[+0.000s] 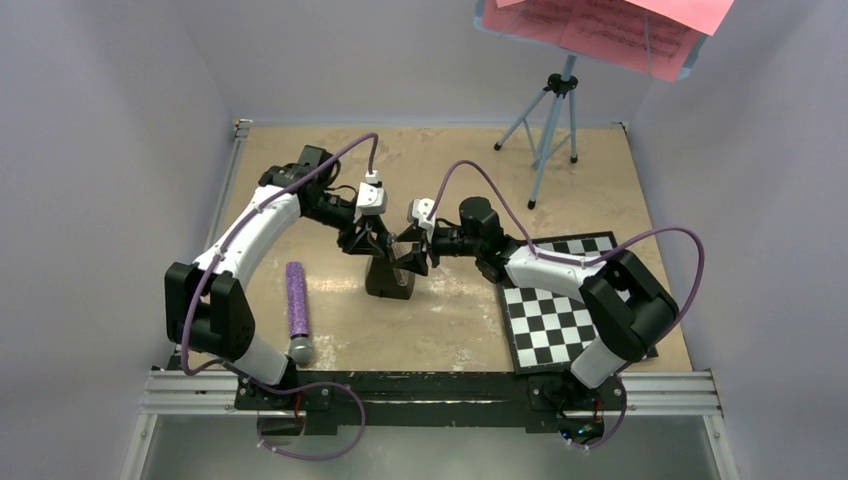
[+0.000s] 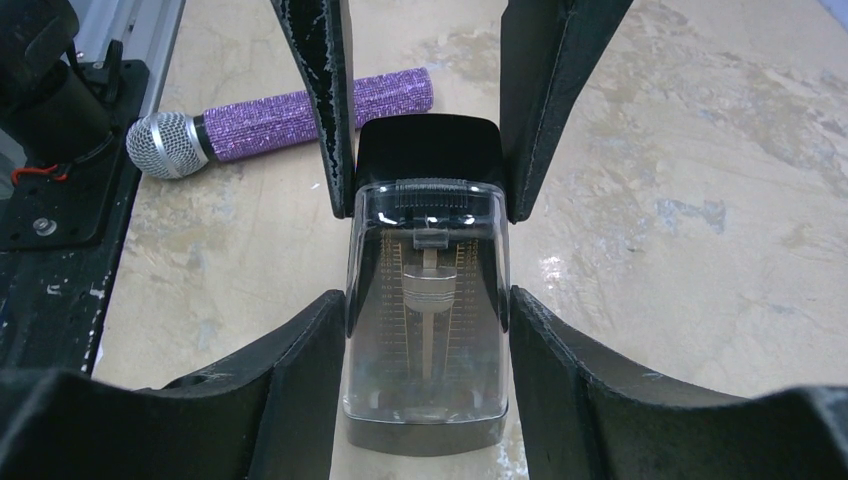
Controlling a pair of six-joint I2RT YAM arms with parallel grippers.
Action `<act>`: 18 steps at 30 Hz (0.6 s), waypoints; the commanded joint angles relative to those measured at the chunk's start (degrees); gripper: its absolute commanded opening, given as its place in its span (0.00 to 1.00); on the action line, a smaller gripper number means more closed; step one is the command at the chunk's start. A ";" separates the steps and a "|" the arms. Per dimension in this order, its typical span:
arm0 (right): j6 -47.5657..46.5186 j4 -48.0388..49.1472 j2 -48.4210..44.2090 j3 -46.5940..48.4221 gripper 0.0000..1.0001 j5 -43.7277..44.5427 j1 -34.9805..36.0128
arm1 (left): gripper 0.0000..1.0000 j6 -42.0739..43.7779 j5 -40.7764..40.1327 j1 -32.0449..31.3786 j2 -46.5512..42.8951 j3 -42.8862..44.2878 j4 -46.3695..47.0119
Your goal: Pack up the instrument practice props
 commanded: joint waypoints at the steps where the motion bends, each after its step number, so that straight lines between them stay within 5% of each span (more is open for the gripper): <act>1: -1.89 -12.67 0.22 3.95 0.00 2.50 -0.26 | 0.18 -6.21 -1.98 -3.65 1.11 -4.53 0.44; 3: -3.16 -13.78 0.21 4.23 0.08 1.55 -0.33 | 0.22 -7.77 -1.78 -3.65 0.49 -5.44 2.05; 8: -3.63 -16.38 -0.47 5.20 0.53 1.31 -0.43 | 0.38 -9.60 -3.19 -3.65 -1.91 -8.80 5.81; 10: -3.05 -16.87 -1.58 5.16 0.71 1.91 -0.40 | 0.51 -10.00 -4.02 -3.65 -3.15 -9.85 6.63; 12: -3.04 -17.87 -2.42 5.42 0.96 2.03 -0.59 | 0.83 -11.38 -5.32 -3.58 -5.19 -11.21 8.69; 14: -3.50 -19.22 -3.82 5.98 0.99 2.20 -0.99 | 0.99 -13.17 -6.49 -3.49 -7.53 -12.33 11.06; 18: -4.56 -22.12 -5.68 8.38 0.99 1.50 -1.67 | 0.99 -15.50 -8.58 -2.92 -11.20 -11.99 11.56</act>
